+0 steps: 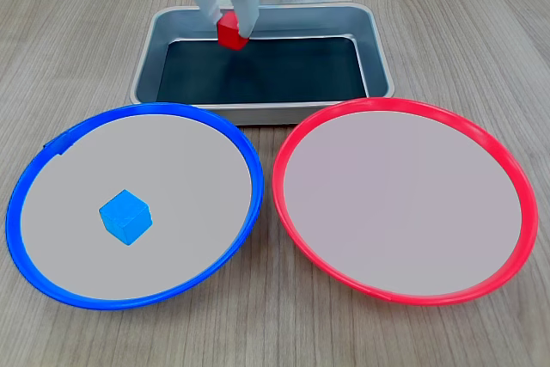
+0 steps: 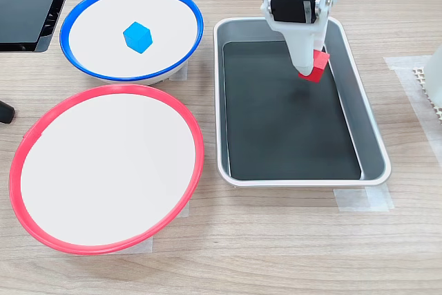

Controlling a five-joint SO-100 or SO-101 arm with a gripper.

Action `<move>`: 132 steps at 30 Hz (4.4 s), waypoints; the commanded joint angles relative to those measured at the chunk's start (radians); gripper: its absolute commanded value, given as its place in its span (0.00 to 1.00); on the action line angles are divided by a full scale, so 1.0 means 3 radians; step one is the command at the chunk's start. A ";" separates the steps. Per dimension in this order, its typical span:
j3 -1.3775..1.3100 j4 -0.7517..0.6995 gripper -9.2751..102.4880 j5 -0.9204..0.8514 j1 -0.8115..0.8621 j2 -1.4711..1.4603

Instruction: Move two blocks tray to matching dishes

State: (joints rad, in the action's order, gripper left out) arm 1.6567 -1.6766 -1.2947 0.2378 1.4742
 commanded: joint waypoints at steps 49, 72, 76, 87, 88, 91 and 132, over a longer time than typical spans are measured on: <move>0.4270 0.4167 0.08 0.3917 -0.0614 0.4771; 0.4556 0.2255 0.08 0.3881 -0.0675 0.6182; 0.4556 0.2234 0.08 0.3748 -0.0782 0.6182; 0.4561 0.0629 0.10 0.0435 -0.1018 0.6172; 0.4556 0.0701 0.08 0.0271 -0.0900 0.6187; 0.4556 0.0619 0.09 0.0276 -0.0874 0.6187; 0.4556 0.2275 0.08 0.4443 -0.0230 0.6177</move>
State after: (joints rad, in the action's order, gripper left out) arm 3.0296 -0.9910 0.0322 0.1595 3.3042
